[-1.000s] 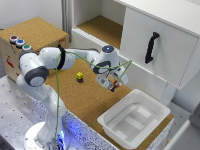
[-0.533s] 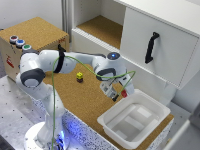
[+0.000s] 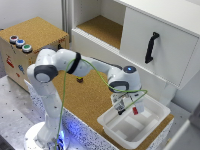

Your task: Go towards the box and place the pink object

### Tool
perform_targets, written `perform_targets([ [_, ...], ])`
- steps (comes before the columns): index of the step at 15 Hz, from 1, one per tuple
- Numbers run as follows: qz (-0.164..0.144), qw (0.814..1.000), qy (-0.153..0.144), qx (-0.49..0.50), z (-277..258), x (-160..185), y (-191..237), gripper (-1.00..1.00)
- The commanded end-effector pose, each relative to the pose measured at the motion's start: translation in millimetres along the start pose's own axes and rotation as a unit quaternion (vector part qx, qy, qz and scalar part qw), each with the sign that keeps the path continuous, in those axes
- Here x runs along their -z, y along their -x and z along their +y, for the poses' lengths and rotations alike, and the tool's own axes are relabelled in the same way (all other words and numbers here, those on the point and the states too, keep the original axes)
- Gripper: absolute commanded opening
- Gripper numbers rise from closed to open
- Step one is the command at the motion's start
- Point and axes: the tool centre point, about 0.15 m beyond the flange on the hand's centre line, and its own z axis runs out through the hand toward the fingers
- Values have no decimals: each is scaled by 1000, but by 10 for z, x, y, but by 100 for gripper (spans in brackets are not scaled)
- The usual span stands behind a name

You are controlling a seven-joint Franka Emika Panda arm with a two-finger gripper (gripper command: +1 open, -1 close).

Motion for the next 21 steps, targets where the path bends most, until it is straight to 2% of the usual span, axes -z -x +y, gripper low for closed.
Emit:
perform_targets([
  [1,-35,998,-36,-23,-65,-625,-166,-100],
  [2,-49,997,-47,-23,-111,-700,-158,-100],
  [4,-49,997,-51,-23,-161,-664,-150,-100],
  [5,-50,997,-55,-22,-179,-611,-155,100],
  [9,-29,997,-72,-16,-226,-272,-118,100],
  [13,-11,995,-103,1,-375,87,-41,100],
  [18,2,984,-147,101,-1063,528,258,100],
  [20,-6,970,-176,166,-1472,592,514,100],
  [21,-12,966,-182,181,-1598,595,605,100],
])
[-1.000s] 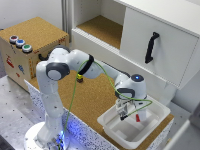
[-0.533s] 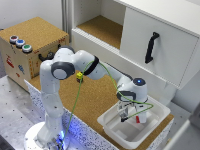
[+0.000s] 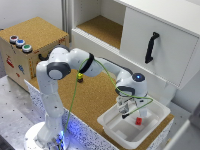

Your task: Go towards the box and place the pink object

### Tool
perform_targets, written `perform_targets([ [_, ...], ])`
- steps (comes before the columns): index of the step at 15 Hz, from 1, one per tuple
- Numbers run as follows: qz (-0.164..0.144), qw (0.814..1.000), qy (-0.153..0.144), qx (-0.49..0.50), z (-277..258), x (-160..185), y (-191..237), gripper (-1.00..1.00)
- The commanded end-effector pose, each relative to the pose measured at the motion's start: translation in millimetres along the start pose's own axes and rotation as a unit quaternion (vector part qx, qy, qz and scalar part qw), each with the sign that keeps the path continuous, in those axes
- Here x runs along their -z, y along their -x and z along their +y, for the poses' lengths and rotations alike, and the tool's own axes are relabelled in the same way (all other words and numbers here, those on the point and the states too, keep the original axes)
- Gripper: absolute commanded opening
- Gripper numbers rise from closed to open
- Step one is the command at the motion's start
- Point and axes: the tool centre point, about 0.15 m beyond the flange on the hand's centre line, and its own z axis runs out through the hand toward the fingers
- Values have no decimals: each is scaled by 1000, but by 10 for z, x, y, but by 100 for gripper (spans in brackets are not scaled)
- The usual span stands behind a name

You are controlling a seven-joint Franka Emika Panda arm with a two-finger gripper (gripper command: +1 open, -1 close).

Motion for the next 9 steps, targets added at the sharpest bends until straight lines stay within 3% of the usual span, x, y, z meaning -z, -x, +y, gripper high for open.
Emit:
perform_targets([
  [1,-7,992,-55,111,-1012,-3,464,100],
  [7,15,974,-52,222,-2167,358,999,100],
  [9,7,971,-49,233,-2546,402,1245,100],
])
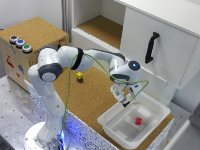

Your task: Go towards the box and place the pink object

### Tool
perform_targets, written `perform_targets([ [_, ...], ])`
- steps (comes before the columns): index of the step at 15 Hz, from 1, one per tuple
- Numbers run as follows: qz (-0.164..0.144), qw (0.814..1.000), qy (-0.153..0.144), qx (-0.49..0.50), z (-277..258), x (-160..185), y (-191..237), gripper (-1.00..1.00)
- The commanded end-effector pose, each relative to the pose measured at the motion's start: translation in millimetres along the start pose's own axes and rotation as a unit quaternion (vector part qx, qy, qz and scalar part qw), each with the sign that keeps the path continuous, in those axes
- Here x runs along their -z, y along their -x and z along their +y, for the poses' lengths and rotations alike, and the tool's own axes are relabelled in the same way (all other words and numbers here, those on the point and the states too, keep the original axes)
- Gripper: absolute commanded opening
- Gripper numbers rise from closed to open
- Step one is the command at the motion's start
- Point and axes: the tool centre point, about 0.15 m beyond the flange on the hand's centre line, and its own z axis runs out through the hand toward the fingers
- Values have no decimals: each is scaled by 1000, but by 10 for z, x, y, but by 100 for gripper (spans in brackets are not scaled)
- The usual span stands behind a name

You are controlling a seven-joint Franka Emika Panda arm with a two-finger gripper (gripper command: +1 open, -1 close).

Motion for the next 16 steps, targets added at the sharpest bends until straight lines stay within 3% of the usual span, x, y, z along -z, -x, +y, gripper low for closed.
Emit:
perform_targets([
  [1,29,997,50,41,-1275,19,373,100],
  [8,-11,996,70,52,-2158,-261,807,100],
  [16,-26,989,73,125,-3363,-239,1242,100],
])
